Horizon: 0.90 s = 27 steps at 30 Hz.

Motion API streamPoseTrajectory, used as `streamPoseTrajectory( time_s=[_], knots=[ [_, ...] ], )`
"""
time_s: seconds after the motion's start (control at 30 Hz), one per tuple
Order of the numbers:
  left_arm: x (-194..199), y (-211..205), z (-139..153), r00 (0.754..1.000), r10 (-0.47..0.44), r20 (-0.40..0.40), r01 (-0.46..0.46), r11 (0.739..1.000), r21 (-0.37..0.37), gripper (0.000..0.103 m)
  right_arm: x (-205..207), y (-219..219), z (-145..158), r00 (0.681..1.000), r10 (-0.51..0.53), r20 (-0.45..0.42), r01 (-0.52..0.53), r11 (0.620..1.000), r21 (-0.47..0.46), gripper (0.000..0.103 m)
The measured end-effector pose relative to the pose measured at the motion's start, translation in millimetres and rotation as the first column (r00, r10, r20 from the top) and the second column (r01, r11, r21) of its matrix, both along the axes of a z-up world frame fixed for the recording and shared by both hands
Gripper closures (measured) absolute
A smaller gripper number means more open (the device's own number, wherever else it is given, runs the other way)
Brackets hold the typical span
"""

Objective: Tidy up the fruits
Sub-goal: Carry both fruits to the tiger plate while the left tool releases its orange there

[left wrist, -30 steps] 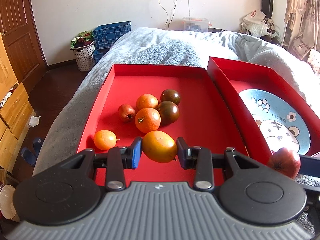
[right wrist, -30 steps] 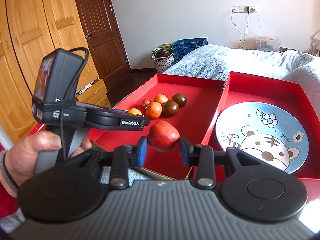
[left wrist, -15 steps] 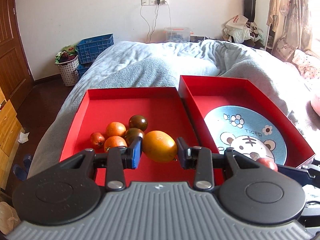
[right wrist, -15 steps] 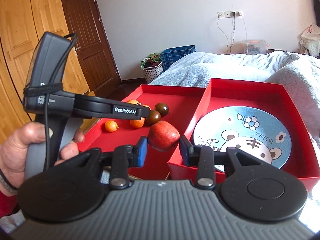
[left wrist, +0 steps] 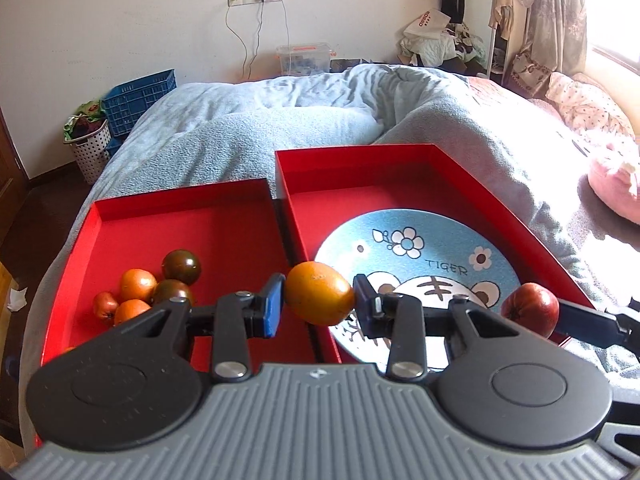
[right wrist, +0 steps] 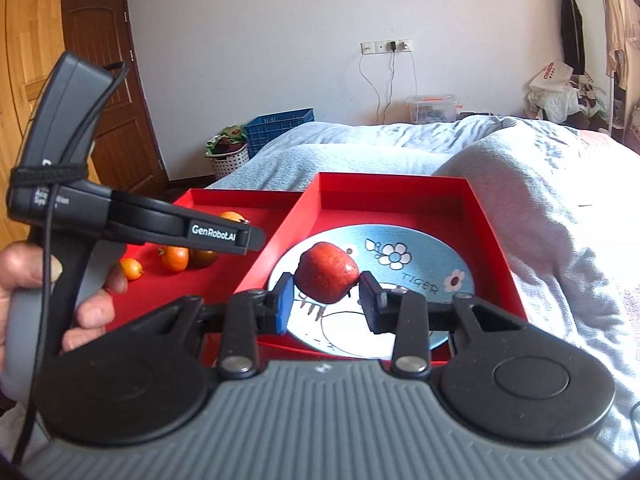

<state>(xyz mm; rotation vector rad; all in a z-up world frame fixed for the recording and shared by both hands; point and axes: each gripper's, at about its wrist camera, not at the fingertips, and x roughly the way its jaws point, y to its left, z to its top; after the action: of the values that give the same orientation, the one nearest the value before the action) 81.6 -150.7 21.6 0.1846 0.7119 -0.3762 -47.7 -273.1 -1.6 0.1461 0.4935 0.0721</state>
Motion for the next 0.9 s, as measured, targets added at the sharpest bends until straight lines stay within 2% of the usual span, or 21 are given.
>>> streamPoseTrajectory(
  time_s=[0.23, 0.4, 0.63, 0.73, 0.9],
  knots=[
    [11, -40, -18, 0.998, -0.052, -0.035, 0.053, 0.998, 0.029, 0.06, 3, -15, -10, 0.999, -0.033, -0.018, 0.033, 0.999, 0.026, 0.065],
    [28, -57, -35, 0.996, -0.036, -0.083, 0.038, 0.999, 0.028, 0.06, 4, -24, -17, 0.998, -0.051, -0.032, 0.052, 0.998, 0.045, 0.065],
    [45, -71, -60, 0.99, -0.03, -0.134, 0.04, 0.997, 0.072, 0.06, 7, -27, -22, 0.996, -0.065, -0.055, 0.067, 0.997, 0.043, 0.065],
    [46, -78, -65, 0.991, -0.038, -0.126, 0.051, 0.994, 0.097, 0.06, 10, -29, -25, 0.995, -0.072, -0.068, 0.075, 0.996, 0.039, 0.065],
    [48, -84, -64, 0.99, -0.066, -0.128, 0.077, 0.994, 0.08, 0.059, 13, -33, -29, 0.993, -0.084, -0.087, 0.087, 0.996, 0.033, 0.065]
  ],
)
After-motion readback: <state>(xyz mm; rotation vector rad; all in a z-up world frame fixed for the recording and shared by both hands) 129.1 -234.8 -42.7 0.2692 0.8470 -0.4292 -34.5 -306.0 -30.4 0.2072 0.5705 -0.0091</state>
